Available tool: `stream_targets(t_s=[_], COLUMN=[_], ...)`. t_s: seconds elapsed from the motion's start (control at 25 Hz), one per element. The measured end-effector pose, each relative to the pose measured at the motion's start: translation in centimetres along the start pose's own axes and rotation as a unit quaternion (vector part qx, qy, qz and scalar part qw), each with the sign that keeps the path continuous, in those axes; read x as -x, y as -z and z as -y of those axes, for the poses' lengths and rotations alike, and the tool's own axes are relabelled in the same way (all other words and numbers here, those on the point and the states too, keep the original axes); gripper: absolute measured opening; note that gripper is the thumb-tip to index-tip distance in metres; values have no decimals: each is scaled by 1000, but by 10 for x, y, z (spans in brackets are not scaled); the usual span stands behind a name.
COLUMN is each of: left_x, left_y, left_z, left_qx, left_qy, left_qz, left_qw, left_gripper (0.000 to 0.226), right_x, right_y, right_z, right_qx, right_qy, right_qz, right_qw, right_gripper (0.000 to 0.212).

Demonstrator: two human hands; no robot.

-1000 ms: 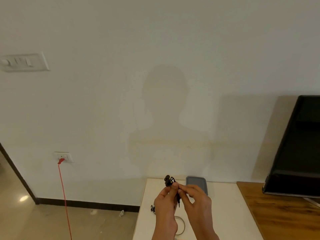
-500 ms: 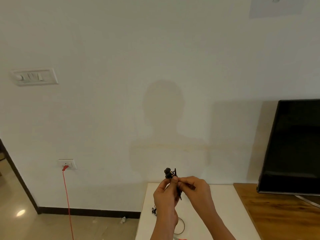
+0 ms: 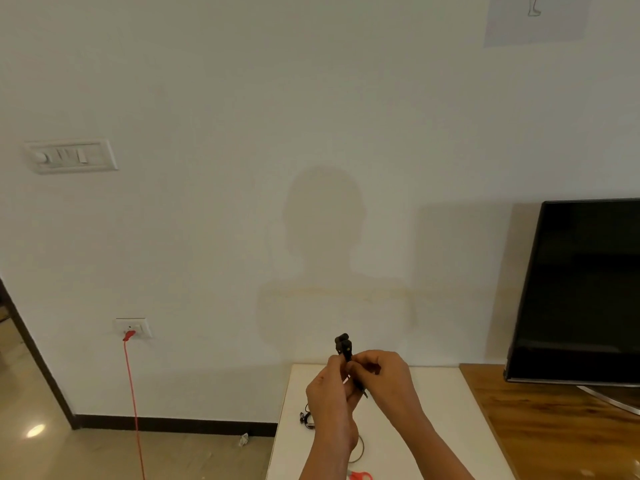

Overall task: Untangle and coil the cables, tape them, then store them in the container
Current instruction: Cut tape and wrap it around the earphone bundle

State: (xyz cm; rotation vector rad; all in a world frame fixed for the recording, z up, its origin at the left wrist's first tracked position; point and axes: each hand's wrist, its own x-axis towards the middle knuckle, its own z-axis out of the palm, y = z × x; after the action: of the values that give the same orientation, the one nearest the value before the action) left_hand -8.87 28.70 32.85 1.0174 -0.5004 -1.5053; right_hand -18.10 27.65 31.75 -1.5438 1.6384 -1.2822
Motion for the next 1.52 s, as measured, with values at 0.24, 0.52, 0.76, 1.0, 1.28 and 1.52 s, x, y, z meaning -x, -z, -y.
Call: stream_targets(t_s=[0.24,0.52,0.76,1.0,1.28,1.52], left_x=[-4,-6,-7,-8,-5,-4], left_y=[12,21,17,10,5,6], left_z=[-5,-10,-14,-14,-10,-3], left_qx=[-45,-94,-125,-101,-57,-4], left_qy=[27,26,16,32,46,74], left_qz=[68,86,92,53,45,47], left_qw=[996,992,988,993,996,996], left_gripper=[18,19,17,9,9,12], right_x=[-3,-3,-3,-4,1,9], right_y=[8,25,28,24,20,16], right_z=[-8,-1,-2,-6,-7,-5], right_qx=[-41,-130,-93,-22,-9,105], right_qy=[0,-42,-47,-22,-17,11], right_qz=[44,124,121,115,25,-47], right_qw=[998,983,987,993,999,993], right_gripper=[14,18,19,16,10,13])
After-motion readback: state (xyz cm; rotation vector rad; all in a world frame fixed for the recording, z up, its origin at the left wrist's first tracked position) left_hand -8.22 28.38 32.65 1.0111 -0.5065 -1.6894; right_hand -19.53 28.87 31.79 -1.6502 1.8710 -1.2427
